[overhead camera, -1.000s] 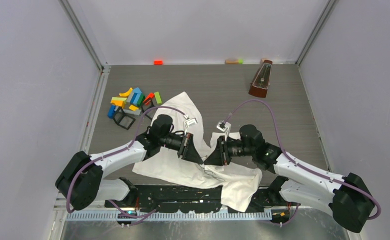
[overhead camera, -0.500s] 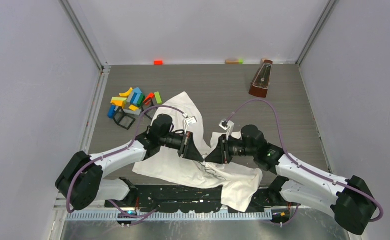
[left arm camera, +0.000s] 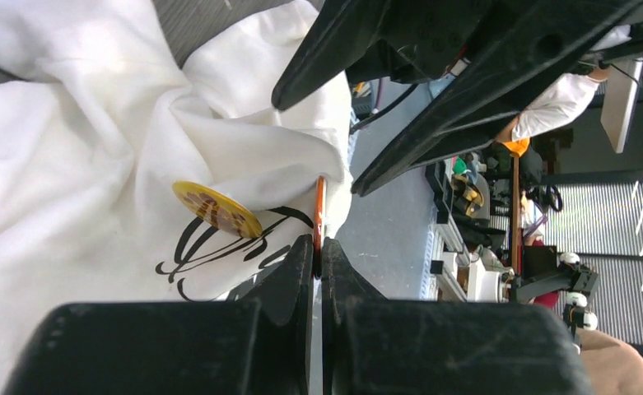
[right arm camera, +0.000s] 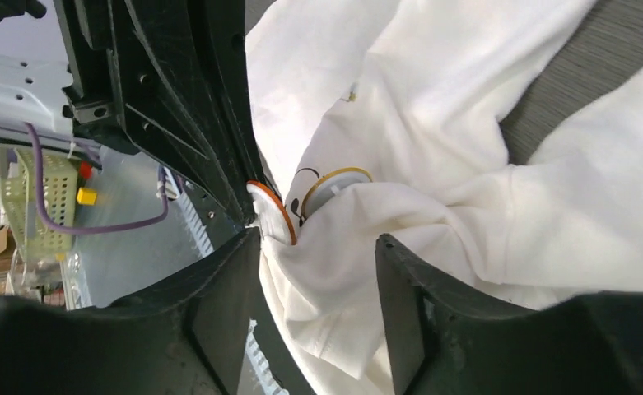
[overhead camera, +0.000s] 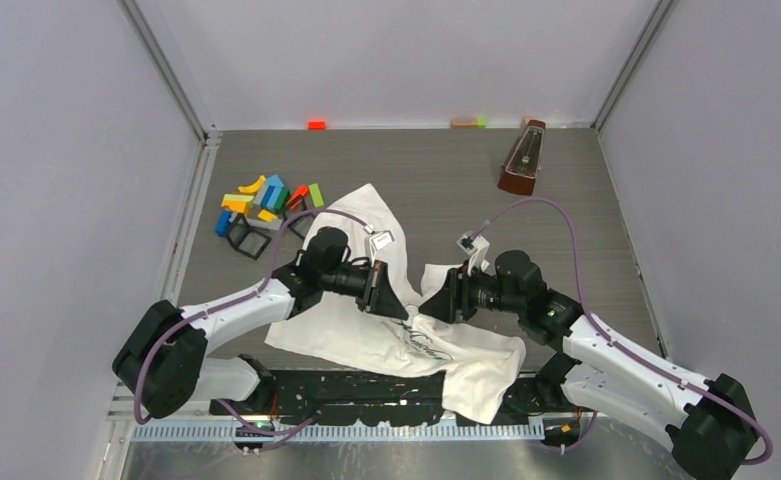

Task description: Pin the brooch onto the clothing

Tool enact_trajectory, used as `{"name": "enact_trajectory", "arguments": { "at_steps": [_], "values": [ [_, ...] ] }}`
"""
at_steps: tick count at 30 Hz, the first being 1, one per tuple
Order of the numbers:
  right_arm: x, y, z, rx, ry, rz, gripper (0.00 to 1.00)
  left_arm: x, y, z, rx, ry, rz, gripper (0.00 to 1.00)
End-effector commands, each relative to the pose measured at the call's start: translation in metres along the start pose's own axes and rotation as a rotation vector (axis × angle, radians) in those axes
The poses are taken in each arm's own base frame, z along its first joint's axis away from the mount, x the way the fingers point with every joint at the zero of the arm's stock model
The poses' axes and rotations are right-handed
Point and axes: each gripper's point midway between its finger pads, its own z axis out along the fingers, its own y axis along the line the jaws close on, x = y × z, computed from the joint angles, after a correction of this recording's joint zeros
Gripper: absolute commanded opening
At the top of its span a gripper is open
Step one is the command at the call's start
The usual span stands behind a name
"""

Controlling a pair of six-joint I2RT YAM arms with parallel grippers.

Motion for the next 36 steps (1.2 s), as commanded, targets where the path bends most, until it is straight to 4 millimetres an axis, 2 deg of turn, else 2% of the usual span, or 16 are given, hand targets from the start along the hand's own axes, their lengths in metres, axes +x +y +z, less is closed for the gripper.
{"name": "enact_trajectory", "arguments": {
  "at_steps": [1,3,5,6,7,8,10,11,13,15,18,21,23,26,32,36],
  "values": [
    [-0.027,0.003,-0.009,0.045,-0.079,-0.038,0.62,-0.014,0.006,0.001,-0.047,-0.033,0.024,0.00],
    [-0.033,0.001,-0.013,0.070,-0.101,-0.040,0.65,-0.015,0.009,0.002,-0.065,-0.039,0.022,0.00],
    [-0.042,-0.017,-0.018,0.180,-0.152,-0.020,0.68,-0.016,0.015,0.001,-0.101,-0.041,0.026,0.03],
    [-0.041,-0.029,-0.021,0.244,-0.150,0.009,0.70,-0.016,0.017,-0.001,-0.121,-0.041,0.030,0.11],
    [-0.045,-0.037,-0.024,0.294,-0.166,0.025,0.71,-0.016,0.020,-0.003,-0.146,-0.045,0.034,0.24],
    [-0.048,-0.057,-0.030,0.404,-0.184,0.067,0.72,-0.018,0.023,-0.005,-0.179,-0.053,0.045,0.41],
    [-0.053,-0.088,-0.042,0.560,-0.210,0.135,0.73,-0.025,0.033,-0.016,-0.287,-0.091,0.055,0.64],
    [-0.054,-0.098,-0.045,0.603,-0.217,0.156,0.73,-0.033,0.036,-0.023,-0.340,-0.123,0.065,0.80],
    [-0.050,-0.122,-0.045,0.679,-0.196,0.232,0.73,-0.046,0.046,-0.041,-0.437,-0.180,0.060,0.98],
    [-0.049,-0.141,-0.045,0.725,-0.188,0.279,0.73,-0.064,0.060,-0.062,-0.542,-0.257,0.042,1.00],
    [-0.060,-0.165,-0.042,0.782,-0.204,0.296,0.73,-0.091,0.089,-0.094,-0.717,-0.349,-0.002,1.00],
    [-0.068,-0.188,-0.033,0.839,-0.178,0.287,0.74,-0.110,0.127,-0.116,-0.887,-0.353,-0.071,1.00],
    [-0.070,-0.201,-0.028,0.868,-0.153,0.295,0.74,-0.121,0.148,-0.120,-0.963,-0.346,-0.083,1.00],
    [-0.065,-0.217,-0.018,0.894,-0.108,0.310,0.74,-0.140,0.173,-0.115,-1.011,-0.356,-0.073,1.00],
    [-0.059,-0.229,-0.011,0.908,-0.085,0.330,0.73,-0.183,0.219,-0.111,-1.132,-0.371,-0.043,1.00],
    [-0.053,-0.236,-0.009,0.924,-0.071,0.337,0.69,-0.215,0.240,-0.112,-1.213,-0.380,0.013,1.00]
  ]
}}
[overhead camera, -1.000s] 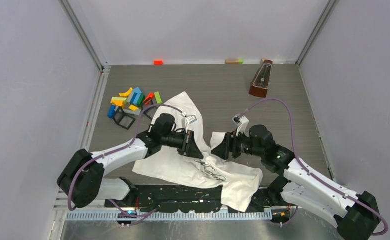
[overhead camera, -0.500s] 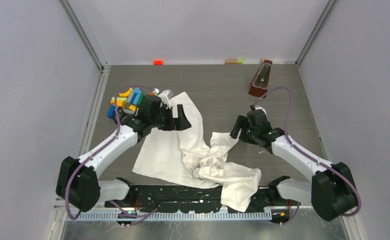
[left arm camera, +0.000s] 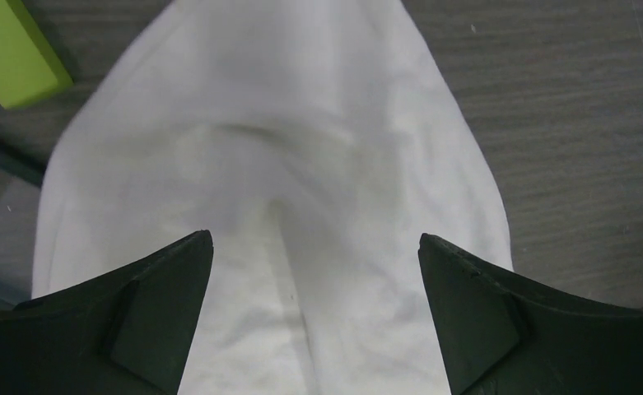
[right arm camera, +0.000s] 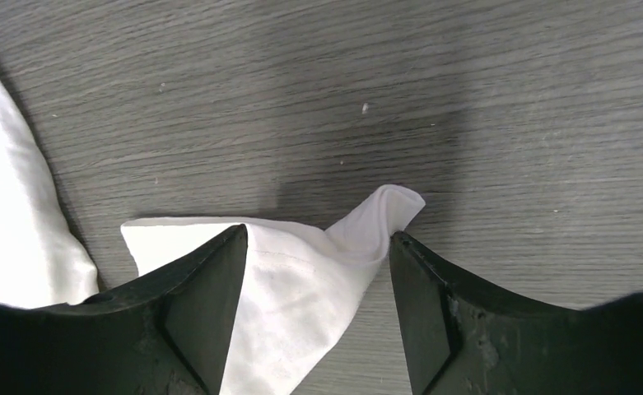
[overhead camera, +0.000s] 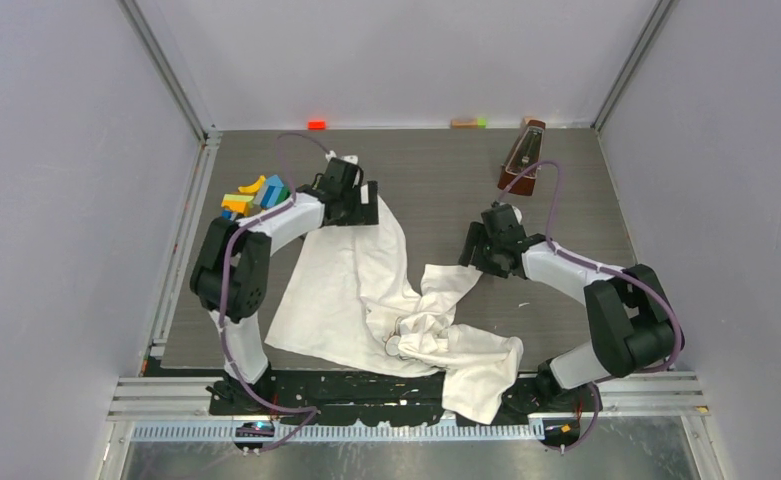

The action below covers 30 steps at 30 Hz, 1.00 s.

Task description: Pin the brooch onto the clothing

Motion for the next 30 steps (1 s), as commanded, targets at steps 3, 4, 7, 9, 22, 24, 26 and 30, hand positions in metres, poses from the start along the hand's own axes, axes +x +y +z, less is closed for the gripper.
{"name": "enact_trajectory", "arguments": {
  "at_steps": [3,4,7,9,22,24,26,30],
  "values": [
    [-0.022,0.007,0.007,-0.002,-0.062,0.000,0.63,-0.072,0.003,0.028,-0.130,-0.133,0.106,1.00],
    [-0.021,0.007,0.008,0.000,-0.059,0.001,0.56,-0.075,0.003,0.034,-0.140,-0.129,0.118,1.00],
    [-0.021,0.008,0.009,-0.002,-0.058,0.004,0.46,-0.085,0.001,0.052,-0.152,-0.128,0.139,1.00],
    [-0.022,0.008,0.009,-0.004,-0.059,0.005,0.42,-0.087,0.002,0.062,-0.174,-0.111,0.159,1.00],
    [-0.018,0.008,0.011,-0.018,-0.050,0.015,0.27,-0.097,0.004,0.106,-0.229,-0.076,0.278,0.84],
    [-0.017,0.008,0.011,-0.020,-0.052,0.020,0.25,-0.091,0.007,0.110,-0.241,-0.055,0.292,0.78],
    [-0.016,0.007,0.011,-0.019,-0.053,0.022,0.24,-0.085,0.010,0.112,-0.250,-0.031,0.298,0.72],
    [-0.018,0.007,0.009,-0.022,-0.060,0.023,0.21,-0.070,0.013,0.116,-0.244,0.010,0.292,0.61]
  ]
}}
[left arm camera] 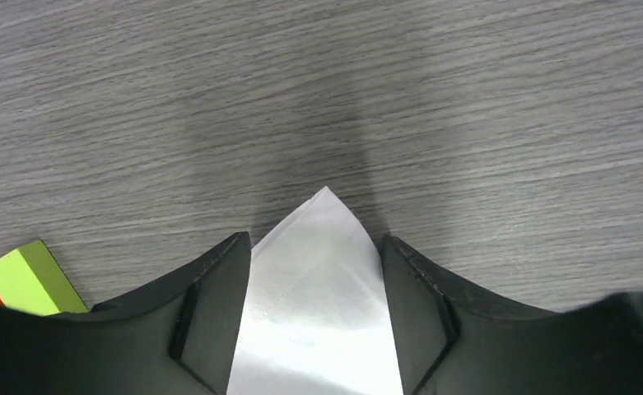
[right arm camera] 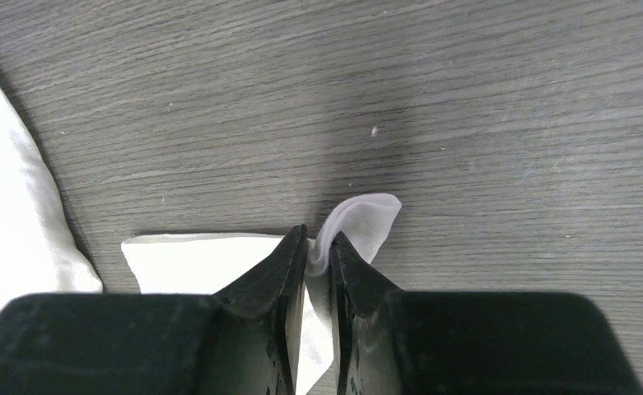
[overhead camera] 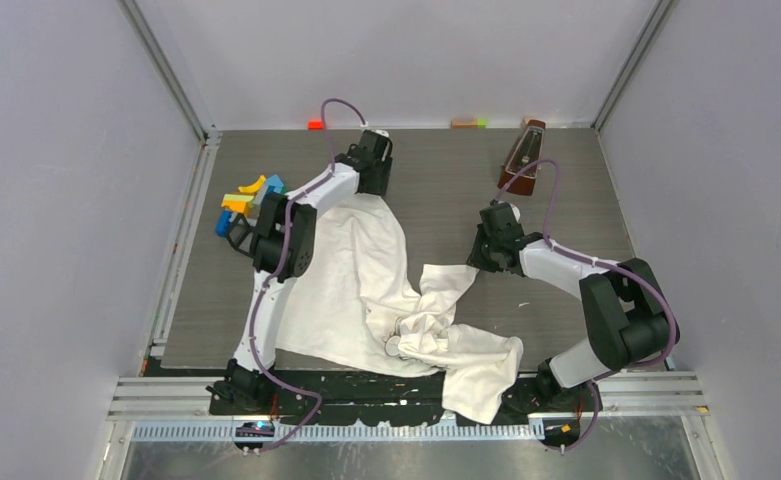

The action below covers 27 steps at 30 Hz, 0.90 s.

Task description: Pin the brooch onto the clothing

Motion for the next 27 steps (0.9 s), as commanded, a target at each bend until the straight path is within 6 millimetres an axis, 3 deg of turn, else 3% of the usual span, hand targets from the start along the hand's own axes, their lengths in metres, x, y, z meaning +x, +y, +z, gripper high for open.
{"name": "enact_trajectory", "arguments": {
  "at_steps": [1,4,7,12,14,17,21,24,27],
  "values": [
    [-0.014,0.006,-0.002,-0.023,-0.057,0.016,0.19,0.033,0.003,0.007,-0.018,0.105,0.044,0.57],
    [-0.018,0.009,-0.005,-0.034,-0.070,0.019,0.11,0.039,0.001,0.006,-0.004,0.124,0.019,0.47],
    [-0.027,0.014,-0.010,-0.056,-0.098,0.024,0.02,0.046,0.002,0.006,0.007,0.134,-0.036,0.29],
    [-0.050,0.016,-0.019,-0.065,-0.168,0.034,0.00,0.041,0.005,0.000,0.027,0.105,-0.103,0.00],
    [-0.063,0.013,-0.024,-0.059,-0.202,0.039,0.00,0.031,0.006,-0.007,0.033,0.067,-0.123,0.00],
    [-0.092,0.003,-0.037,-0.051,-0.268,0.078,0.00,-0.004,0.010,-0.032,0.056,-0.038,-0.175,0.00],
    [-0.144,-0.006,-0.072,-0.061,-0.397,0.117,0.00,-0.064,0.028,-0.089,0.086,-0.218,-0.267,0.00],
    [-0.196,-0.016,-0.117,-0.067,-0.541,0.152,0.00,-0.104,0.054,-0.147,0.105,-0.350,-0.335,0.00],
    [-0.242,-0.015,-0.173,-0.093,-0.676,0.174,0.00,-0.127,0.088,-0.198,0.104,-0.444,-0.389,0.00]
  ]
}}
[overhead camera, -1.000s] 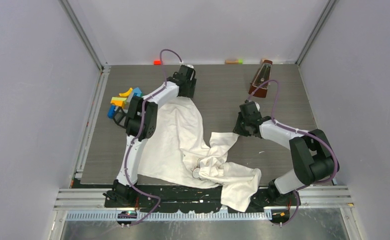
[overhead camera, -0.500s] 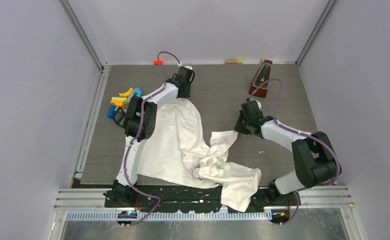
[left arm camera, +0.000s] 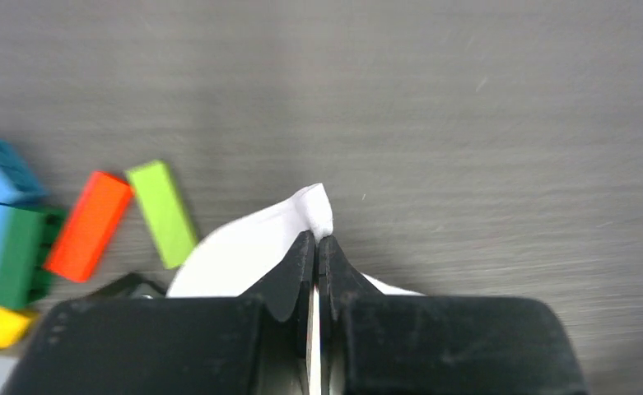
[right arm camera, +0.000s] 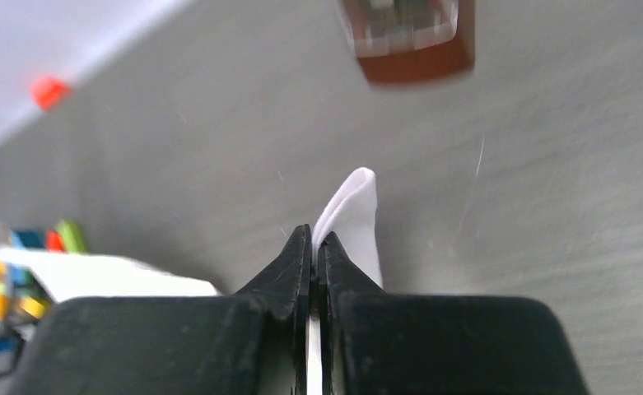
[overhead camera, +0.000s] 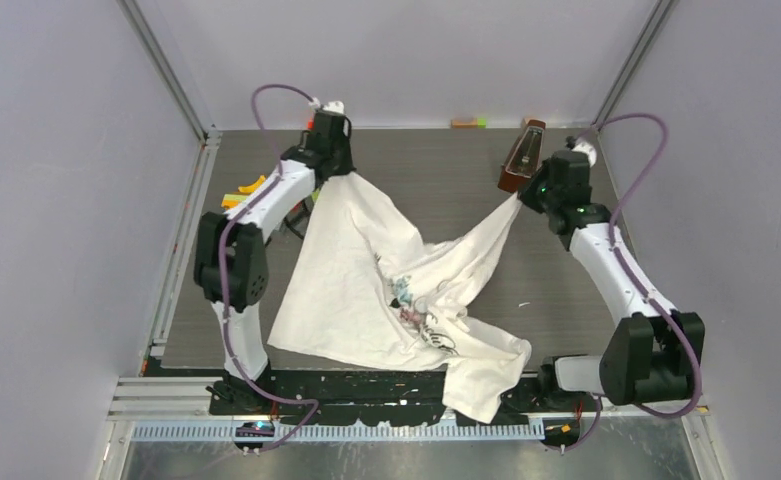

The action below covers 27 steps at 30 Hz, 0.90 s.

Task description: Pin the brooch onto the clothing

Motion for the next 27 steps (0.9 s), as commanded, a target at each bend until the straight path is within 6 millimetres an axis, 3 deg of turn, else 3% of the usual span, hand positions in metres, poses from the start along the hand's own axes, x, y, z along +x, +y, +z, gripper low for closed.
{"name": "enact_trajectory", "arguments": {
  "at_steps": [1,5,6,9,10,11,15,19,23,27],
  "values": [
    [-0.131,0.021,-0.066,-0.072,-0.336,0.032,0.00,-0.126,0.022,-0.113,0.073,-0.350,-0.140,0.00],
    [-0.200,0.032,-0.136,-0.108,-0.534,0.042,0.00,-0.161,0.046,-0.188,0.085,-0.471,-0.157,0.00],
    [-0.217,0.040,-0.162,-0.126,-0.594,0.032,0.00,-0.168,0.049,-0.207,0.087,-0.501,-0.149,0.00],
    [-0.243,0.054,-0.217,-0.163,-0.709,0.007,0.00,-0.180,0.056,-0.269,0.091,-0.589,-0.128,0.00],
    [-0.255,0.063,-0.249,-0.193,-0.776,-0.007,0.00,-0.184,0.058,-0.297,0.098,-0.631,-0.123,0.00],
    [-0.258,0.066,-0.262,-0.204,-0.800,-0.015,0.00,-0.186,0.060,-0.316,0.102,-0.657,-0.117,0.00],
    [-0.270,0.086,-0.351,-0.302,-0.975,-0.076,0.00,-0.183,0.059,-0.390,0.149,-0.734,-0.098,0.00],
    [-0.263,0.102,-0.432,-0.403,-1.115,-0.150,0.01,-0.174,0.056,-0.451,0.209,-0.806,-0.087,0.00],
    [-0.253,0.113,-0.487,-0.474,-1.183,-0.211,0.00,-0.166,0.055,-0.501,0.258,-0.865,-0.076,0.00],
    [-0.247,0.119,-0.526,-0.513,-1.240,-0.240,0.00,-0.161,0.049,-0.543,0.322,-0.927,-0.061,0.00]
  ]
}}
